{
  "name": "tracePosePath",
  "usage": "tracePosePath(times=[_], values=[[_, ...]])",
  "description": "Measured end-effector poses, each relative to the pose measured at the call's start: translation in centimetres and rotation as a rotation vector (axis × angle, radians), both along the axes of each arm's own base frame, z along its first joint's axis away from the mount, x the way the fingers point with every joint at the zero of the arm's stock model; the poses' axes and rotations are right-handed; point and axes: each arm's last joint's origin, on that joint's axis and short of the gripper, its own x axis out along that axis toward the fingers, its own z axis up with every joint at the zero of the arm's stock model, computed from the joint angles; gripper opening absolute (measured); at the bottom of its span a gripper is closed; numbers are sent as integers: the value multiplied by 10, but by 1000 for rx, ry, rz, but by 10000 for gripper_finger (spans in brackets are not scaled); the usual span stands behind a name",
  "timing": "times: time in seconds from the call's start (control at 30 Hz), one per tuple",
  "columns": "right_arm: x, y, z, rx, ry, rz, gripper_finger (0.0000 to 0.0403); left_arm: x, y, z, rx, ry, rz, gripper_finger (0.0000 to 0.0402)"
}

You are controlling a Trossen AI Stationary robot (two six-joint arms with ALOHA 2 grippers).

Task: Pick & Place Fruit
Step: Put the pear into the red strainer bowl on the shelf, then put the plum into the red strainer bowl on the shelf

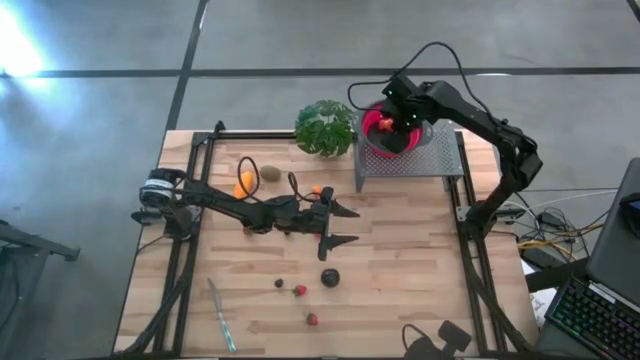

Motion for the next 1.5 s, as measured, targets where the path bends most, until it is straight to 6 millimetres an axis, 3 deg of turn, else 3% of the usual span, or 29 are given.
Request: tracePosePath(times=[0.37,0.7,1.13,1.33,1.5], values=[[-2,2,3,-12,4,25,84,0,0,-1,1,9,0,289],[-24,23,39,-105,-88,43,129,1,0,-8,8,84,0,289],[-46,94,87,-205,-282,179,182,-1,-3,-29,79,294,-9,289],[-55,132,97,-204,-366,282,193,-8,-23,-44,165,447,-77,289],[-64,150,95,-188,-404,314,196,-20,-46,-39,258,524,-47,289]])
